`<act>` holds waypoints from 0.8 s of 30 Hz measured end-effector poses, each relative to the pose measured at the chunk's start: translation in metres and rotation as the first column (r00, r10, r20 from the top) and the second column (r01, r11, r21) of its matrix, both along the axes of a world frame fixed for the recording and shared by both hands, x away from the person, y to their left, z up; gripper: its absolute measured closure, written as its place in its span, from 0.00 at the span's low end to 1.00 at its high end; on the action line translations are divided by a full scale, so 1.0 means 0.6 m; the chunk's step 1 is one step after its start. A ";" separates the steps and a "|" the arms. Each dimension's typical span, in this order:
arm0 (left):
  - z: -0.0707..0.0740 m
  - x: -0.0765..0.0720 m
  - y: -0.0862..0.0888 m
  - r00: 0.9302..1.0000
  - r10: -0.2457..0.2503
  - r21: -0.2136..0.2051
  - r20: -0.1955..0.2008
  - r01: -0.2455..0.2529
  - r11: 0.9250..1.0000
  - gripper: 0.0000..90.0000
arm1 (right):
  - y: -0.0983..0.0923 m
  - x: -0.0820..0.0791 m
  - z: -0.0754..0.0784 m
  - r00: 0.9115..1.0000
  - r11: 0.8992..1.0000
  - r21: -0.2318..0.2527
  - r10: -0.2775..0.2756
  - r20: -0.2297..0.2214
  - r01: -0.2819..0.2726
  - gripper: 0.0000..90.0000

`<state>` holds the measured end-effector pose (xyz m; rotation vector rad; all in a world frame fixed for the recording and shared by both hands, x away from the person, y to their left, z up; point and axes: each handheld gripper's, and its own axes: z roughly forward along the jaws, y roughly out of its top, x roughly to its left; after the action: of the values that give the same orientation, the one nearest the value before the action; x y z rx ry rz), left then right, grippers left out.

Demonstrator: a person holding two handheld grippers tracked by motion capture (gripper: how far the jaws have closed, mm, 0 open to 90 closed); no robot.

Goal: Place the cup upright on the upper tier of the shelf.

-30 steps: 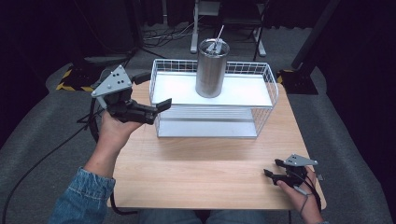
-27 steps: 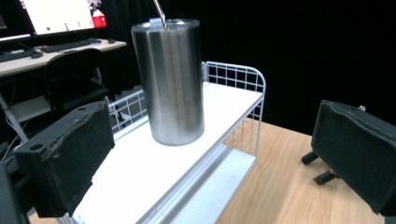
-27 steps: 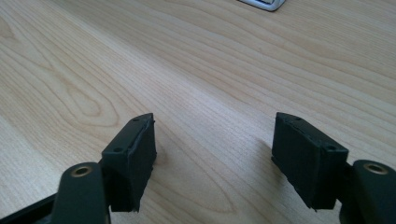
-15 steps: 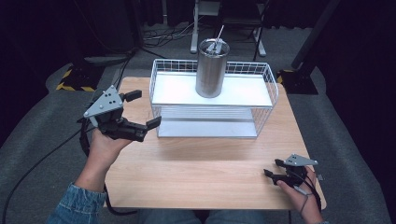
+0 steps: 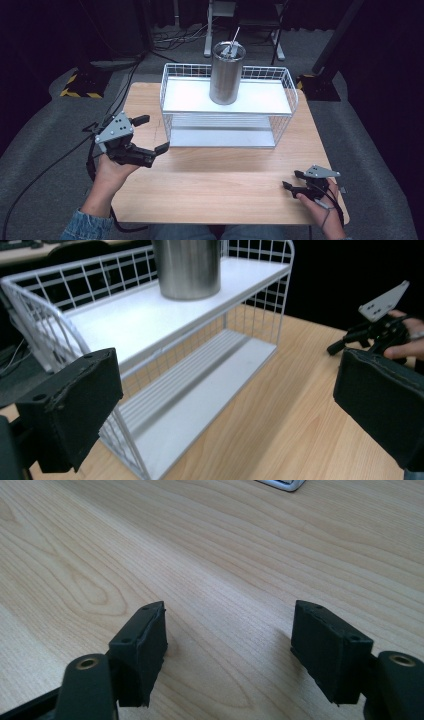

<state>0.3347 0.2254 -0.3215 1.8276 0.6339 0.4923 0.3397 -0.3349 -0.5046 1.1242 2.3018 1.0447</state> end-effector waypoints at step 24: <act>-0.146 -0.021 0.036 0.982 0.108 0.073 -0.155 -0.097 0.993 0.03 | 0.000 0.000 0.000 1.000 1.000 0.000 0.000 0.000 0.000 0.34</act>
<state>0.3222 0.2468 -0.4091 1.9156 0.8329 0.4422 0.3397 -0.3350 -0.5046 1.1244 2.3017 1.0449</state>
